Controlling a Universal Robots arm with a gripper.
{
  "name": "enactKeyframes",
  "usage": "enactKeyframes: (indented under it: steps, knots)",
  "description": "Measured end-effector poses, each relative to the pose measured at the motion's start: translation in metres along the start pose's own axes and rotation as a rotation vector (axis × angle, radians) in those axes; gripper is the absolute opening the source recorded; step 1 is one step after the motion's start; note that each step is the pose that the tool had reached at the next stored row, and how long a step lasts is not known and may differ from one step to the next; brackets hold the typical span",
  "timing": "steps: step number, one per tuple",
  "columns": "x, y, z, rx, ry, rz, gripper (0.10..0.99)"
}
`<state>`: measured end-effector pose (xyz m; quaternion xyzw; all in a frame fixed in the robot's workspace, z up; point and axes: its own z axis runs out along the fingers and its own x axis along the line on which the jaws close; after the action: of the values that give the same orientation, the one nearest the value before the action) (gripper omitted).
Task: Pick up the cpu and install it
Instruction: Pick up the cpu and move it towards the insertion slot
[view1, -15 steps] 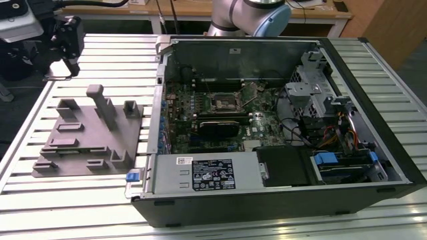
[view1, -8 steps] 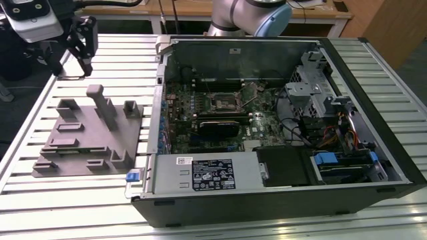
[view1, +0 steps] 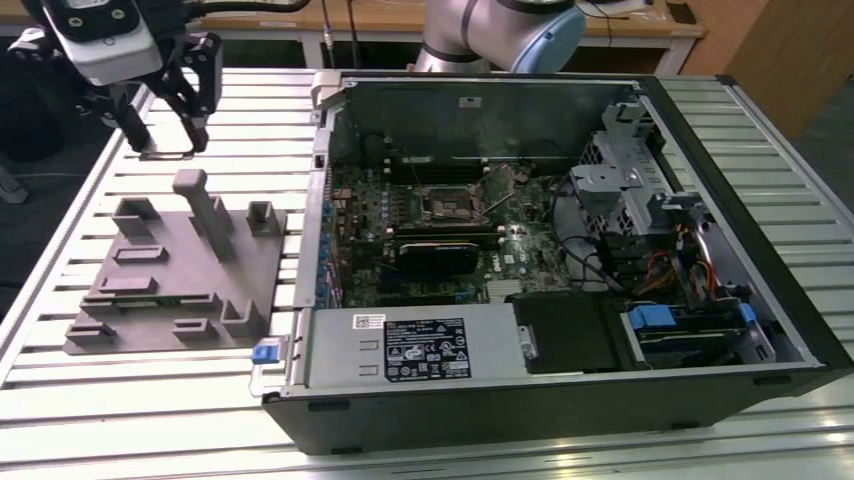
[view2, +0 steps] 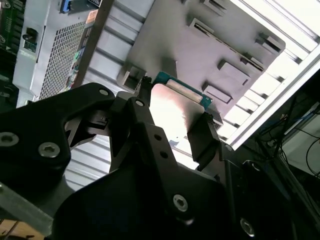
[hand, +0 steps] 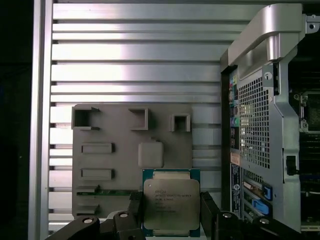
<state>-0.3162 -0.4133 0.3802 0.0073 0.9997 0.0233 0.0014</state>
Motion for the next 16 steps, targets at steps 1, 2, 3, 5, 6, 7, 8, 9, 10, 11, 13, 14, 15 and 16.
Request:
enactKeyframes:
  steps: [1,2,3,5,6,7,8,9,10,11,13,14,15,16]
  knots:
    - [-0.0025,0.0000,0.0000,0.000,0.0000,0.000,0.541]
    - [-0.0050,0.0001,0.0001,0.000,-0.0001,0.000,0.541]
    - [-0.0076,0.0001,0.0001,0.000,-0.0001,0.000,0.541]
    - [-0.0127,0.0002,0.0001,0.000,-0.0001,0.000,0.541]
    - [-0.0150,0.0002,0.0001,0.000,0.0000,0.000,0.541]
    - [-0.0175,0.0003,0.0001,0.000,-0.0001,0.000,0.541]
    - [-0.0199,0.0003,0.0001,0.000,0.0000,0.000,0.541]
    - [-0.0227,0.0003,0.0001,0.000,0.0000,0.000,0.541]
    - [-0.0252,0.0004,0.0001,0.000,0.0000,0.000,0.541]
    - [-0.0278,0.0004,0.0002,0.000,-0.0001,0.000,0.541]
    - [-0.0330,0.0005,0.0002,0.000,-0.0001,0.000,0.541]
    - [-0.0357,0.0005,0.0002,0.000,-0.0001,0.000,0.541]
    - [-0.0388,0.0006,0.0002,0.000,-0.0001,0.000,0.541]
    - [-0.0415,0.0006,0.0002,0.000,0.0000,0.000,0.541]
